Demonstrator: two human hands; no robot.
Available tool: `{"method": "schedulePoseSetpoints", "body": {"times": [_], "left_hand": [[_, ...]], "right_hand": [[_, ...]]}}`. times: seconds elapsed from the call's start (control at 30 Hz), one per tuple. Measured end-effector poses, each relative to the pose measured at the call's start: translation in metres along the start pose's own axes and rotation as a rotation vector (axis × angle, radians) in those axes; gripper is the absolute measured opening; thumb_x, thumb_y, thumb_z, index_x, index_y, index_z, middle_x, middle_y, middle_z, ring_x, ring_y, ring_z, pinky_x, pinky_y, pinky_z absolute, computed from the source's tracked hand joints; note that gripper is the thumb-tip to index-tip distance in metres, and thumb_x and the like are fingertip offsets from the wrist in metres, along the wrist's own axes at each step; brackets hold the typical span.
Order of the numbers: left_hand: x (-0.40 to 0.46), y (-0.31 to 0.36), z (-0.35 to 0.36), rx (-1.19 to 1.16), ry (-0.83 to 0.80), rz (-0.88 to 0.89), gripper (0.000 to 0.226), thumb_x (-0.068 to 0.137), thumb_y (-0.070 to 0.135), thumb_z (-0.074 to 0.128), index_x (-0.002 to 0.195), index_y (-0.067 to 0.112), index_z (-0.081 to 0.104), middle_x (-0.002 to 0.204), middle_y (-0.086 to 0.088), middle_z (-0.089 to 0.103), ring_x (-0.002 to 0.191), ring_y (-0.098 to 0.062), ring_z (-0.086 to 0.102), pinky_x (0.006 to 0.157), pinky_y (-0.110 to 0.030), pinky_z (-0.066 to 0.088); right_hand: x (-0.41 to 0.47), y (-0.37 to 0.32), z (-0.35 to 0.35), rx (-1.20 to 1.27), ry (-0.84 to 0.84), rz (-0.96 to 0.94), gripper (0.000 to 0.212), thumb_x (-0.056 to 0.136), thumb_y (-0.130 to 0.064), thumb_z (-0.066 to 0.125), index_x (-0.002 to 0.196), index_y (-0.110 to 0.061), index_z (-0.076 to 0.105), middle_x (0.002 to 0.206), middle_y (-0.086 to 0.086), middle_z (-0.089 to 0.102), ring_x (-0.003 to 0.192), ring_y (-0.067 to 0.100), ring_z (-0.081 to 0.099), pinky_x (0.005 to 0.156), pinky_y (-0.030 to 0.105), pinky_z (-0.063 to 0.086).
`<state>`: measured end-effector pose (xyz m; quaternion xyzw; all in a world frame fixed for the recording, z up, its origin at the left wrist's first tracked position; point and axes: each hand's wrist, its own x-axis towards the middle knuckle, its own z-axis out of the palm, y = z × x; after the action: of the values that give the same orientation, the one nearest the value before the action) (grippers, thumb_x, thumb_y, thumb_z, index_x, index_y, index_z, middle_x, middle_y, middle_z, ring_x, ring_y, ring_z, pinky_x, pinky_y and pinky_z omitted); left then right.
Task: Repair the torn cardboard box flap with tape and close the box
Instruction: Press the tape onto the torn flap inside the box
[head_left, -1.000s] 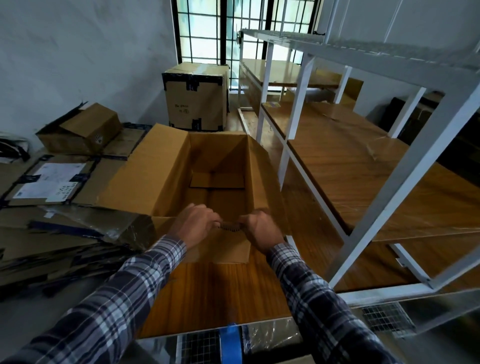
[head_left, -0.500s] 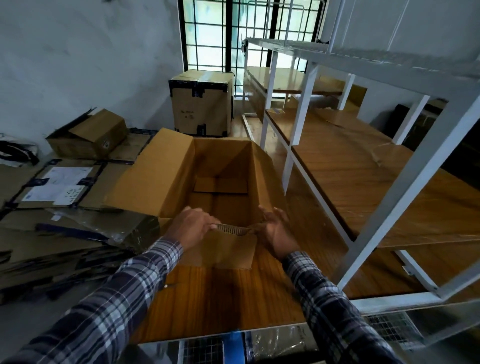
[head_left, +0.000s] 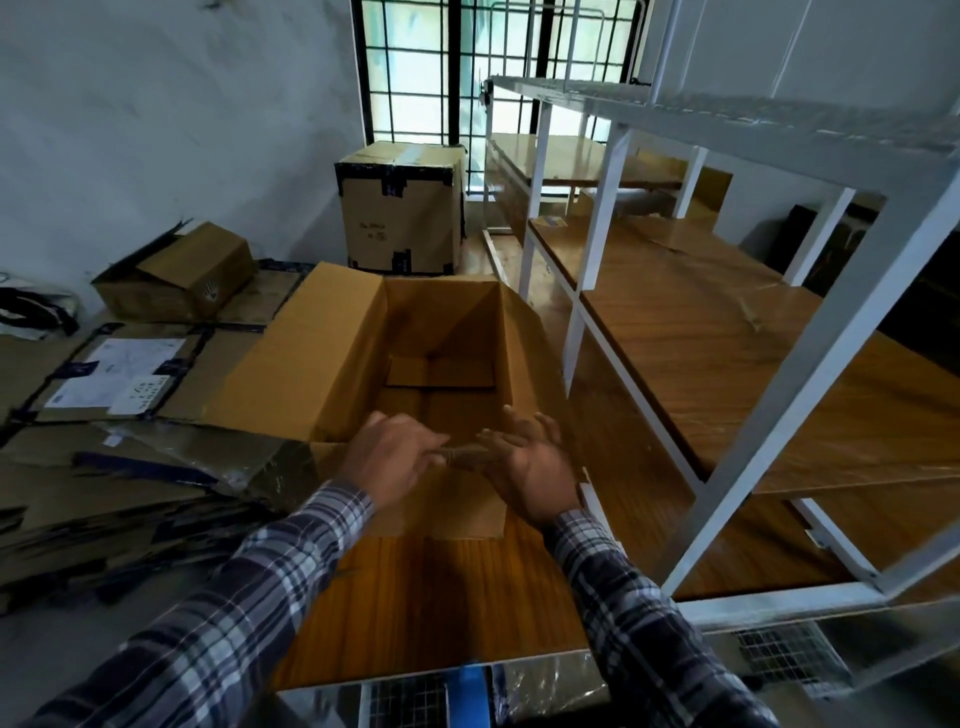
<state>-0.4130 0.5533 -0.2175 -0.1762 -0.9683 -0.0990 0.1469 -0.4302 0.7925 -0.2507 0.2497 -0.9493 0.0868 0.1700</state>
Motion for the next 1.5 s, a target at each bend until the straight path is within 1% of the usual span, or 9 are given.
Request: {"method": "schedulePoseSetpoints", "body": {"times": [0.23, 0.63, 0.77, 0.87, 1.07, 1.2, 1.3, 1.4, 1.5], "left_hand": [[0.014, 0.04, 0.01, 0.228, -0.033, -0.028, 0.019, 0.095, 0.02, 0.06, 0.106, 0.033, 0.068, 0.094, 0.01, 0.066, 0.096, -0.017, 0.056, 0.09, -0.042, 0.04], [0.014, 0.012, 0.009, 0.144, -0.087, -0.02, 0.016, 0.102, 0.033, 0.061, 0.108, 0.039, 0.074, 0.09, 0.017, 0.068, 0.086, -0.009, 0.049, 0.082, -0.035, 0.033], [0.006, -0.01, 0.008, 0.054, -0.066, -0.06, 0.019, 0.102, 0.04, 0.06, 0.111, 0.037, 0.076, 0.101, 0.018, 0.074, 0.088, -0.007, 0.052, 0.086, -0.035, 0.033], [0.006, -0.01, 0.005, 0.019, -0.076, -0.05, 0.019, 0.102, 0.04, 0.059, 0.109, 0.037, 0.076, 0.102, 0.017, 0.074, 0.086, -0.005, 0.047, 0.085, -0.034, 0.031], [-0.005, -0.029, -0.003, -0.056, -0.053, -0.096, 0.018, 0.101, 0.035, 0.063, 0.113, 0.04, 0.076, 0.1, 0.019, 0.071, 0.082, -0.003, 0.044, 0.095, -0.04, 0.038], [-0.005, -0.026, -0.005, -0.061, -0.07, -0.106, 0.019, 0.101, 0.037, 0.063, 0.114, 0.041, 0.076, 0.103, 0.015, 0.073, 0.086, -0.006, 0.048, 0.095, -0.04, 0.039], [-0.008, -0.029, -0.005, -0.044, -0.061, -0.123, 0.021, 0.099, 0.044, 0.062, 0.117, 0.043, 0.074, 0.104, 0.015, 0.07, 0.088, -0.004, 0.045, 0.099, -0.043, 0.042], [-0.003, -0.016, -0.008, -0.03, -0.092, -0.12, 0.032, 0.095, 0.048, 0.068, 0.126, 0.041, 0.069, 0.113, 0.014, 0.068, 0.097, -0.005, 0.045, 0.097, -0.039, 0.038], [0.005, 0.016, -0.002, 0.021, -0.068, 0.003, 0.026, 0.099, 0.037, 0.063, 0.124, 0.041, 0.068, 0.112, 0.016, 0.069, 0.105, -0.01, 0.055, 0.097, -0.039, 0.037]], "right_hand": [[0.017, -0.022, -0.001, 0.018, 0.031, -0.019, 0.016, 0.097, -0.028, 0.062, 0.11, -0.028, 0.071, 0.103, -0.006, 0.077, 0.106, 0.021, 0.064, 0.103, 0.046, 0.044], [0.008, -0.008, 0.001, -0.06, -0.025, -0.001, 0.02, 0.095, -0.03, 0.069, 0.114, -0.024, 0.07, 0.114, 0.004, 0.076, 0.12, 0.03, 0.06, 0.101, 0.053, 0.046], [-0.002, 0.002, -0.004, 0.067, -0.137, 0.079, 0.025, 0.104, -0.039, 0.056, 0.126, -0.03, 0.066, 0.154, 0.009, 0.045, 0.144, 0.036, 0.034, 0.112, 0.051, 0.038], [-0.003, 0.011, 0.003, 0.089, -0.174, 0.142, 0.025, 0.103, -0.046, 0.053, 0.125, -0.04, 0.065, 0.16, 0.004, 0.033, 0.146, 0.038, 0.025, 0.112, 0.053, 0.038], [0.004, 0.034, 0.018, 0.18, -0.209, 0.306, 0.029, 0.097, -0.025, 0.066, 0.123, -0.032, 0.076, 0.137, 0.017, 0.062, 0.13, 0.045, 0.052, 0.107, 0.056, 0.046], [0.002, 0.036, 0.02, 0.362, -0.218, 0.44, 0.061, 0.085, -0.071, 0.047, 0.138, -0.044, 0.061, 0.156, -0.001, 0.041, 0.137, 0.022, 0.04, 0.094, 0.032, 0.041], [0.003, 0.037, 0.015, 0.323, -0.234, 0.418, 0.08, 0.073, -0.085, 0.034, 0.141, -0.048, 0.054, 0.158, -0.009, 0.032, 0.141, 0.024, 0.037, 0.082, 0.019, 0.031], [0.003, 0.02, -0.001, 0.002, -0.207, 0.145, 0.057, 0.089, -0.075, 0.04, 0.132, -0.045, 0.06, 0.157, 0.0, 0.045, 0.147, 0.032, 0.033, 0.11, 0.047, 0.035], [0.008, -0.012, -0.008, -0.015, -0.121, 0.023, 0.047, 0.096, -0.058, 0.044, 0.13, -0.033, 0.065, 0.133, -0.002, 0.071, 0.143, 0.03, 0.045, 0.112, 0.055, 0.028]]}}
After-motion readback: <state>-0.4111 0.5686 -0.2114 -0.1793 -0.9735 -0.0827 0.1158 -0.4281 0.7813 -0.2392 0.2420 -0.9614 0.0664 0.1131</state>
